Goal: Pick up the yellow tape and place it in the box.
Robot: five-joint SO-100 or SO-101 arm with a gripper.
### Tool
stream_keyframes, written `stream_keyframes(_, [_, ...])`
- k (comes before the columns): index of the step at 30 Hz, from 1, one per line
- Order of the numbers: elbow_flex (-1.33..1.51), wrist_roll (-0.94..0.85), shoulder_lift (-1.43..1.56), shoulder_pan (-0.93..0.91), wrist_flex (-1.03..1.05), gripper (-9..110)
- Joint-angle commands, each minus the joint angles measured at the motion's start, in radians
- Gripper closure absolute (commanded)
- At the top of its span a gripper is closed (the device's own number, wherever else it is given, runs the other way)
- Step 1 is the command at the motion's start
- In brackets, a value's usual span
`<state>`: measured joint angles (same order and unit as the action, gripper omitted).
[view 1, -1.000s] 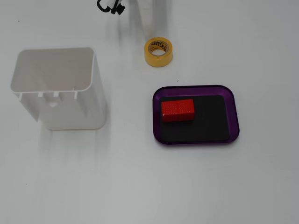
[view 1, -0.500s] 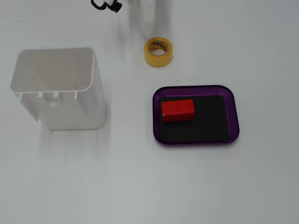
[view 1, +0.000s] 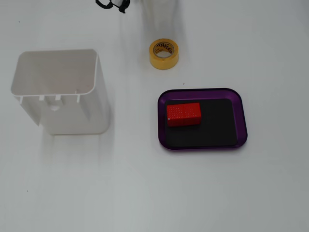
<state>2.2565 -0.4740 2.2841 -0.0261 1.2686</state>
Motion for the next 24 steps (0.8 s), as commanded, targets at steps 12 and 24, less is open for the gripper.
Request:
stream_keyframes(12, [-0.017, -0.018, -0.156, 0.031, -0.083, 86])
stream_keyframes(24, [0.172, -0.018, -0.160, 0.028, -0.273, 87])
